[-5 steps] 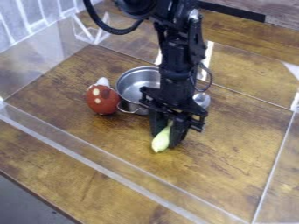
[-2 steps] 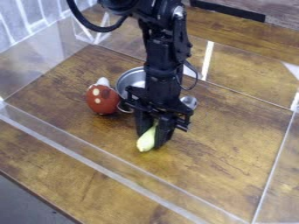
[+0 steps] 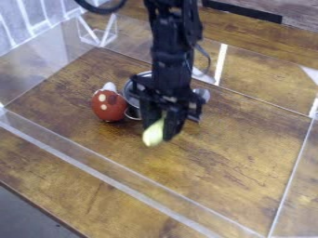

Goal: Move the green spoon to the left

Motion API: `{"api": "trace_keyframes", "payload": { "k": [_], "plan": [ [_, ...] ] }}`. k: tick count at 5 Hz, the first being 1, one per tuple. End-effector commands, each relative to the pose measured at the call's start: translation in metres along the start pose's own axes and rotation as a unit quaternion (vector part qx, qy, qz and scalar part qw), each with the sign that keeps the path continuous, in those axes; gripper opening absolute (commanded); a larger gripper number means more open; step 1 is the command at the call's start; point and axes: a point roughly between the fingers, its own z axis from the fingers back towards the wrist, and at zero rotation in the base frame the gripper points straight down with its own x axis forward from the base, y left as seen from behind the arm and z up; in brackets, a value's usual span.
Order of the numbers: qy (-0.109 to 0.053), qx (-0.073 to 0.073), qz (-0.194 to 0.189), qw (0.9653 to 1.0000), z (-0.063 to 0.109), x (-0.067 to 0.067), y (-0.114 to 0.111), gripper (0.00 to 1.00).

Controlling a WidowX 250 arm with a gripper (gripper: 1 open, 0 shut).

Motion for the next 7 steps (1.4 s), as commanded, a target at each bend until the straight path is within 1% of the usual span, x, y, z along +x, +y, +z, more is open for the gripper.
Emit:
{"api": "trace_keyframes", "payload": {
  "k": [1, 2, 3, 4, 5, 6, 7],
  "plan": [
    [-0.061, 0.006, 0.006, 0.9981, 0.050, 0.001, 0.022, 0.00],
    [-0.074, 0.006, 0.002, 0.9972, 0.062, -0.002, 0.033, 0.00],
    [-0.082, 0.006, -0.004, 0.9966, 0.070, -0.006, 0.047, 0.00],
    [-0.088, 0.009, -0.008, 0.9960, 0.073, -0.009, 0.058, 0.00],
    [-0.088, 0.019, 0.037, 0.9952, 0.081, -0.011, 0.068, 0.00],
    [-0.088, 0.027, 0.078, 0.9927, 0.089, -0.011, 0.079, 0.00],
    [-0.088, 0.031, 0.085, 0.9920, 0.090, -0.012, 0.082, 0.00]
  ]
}}
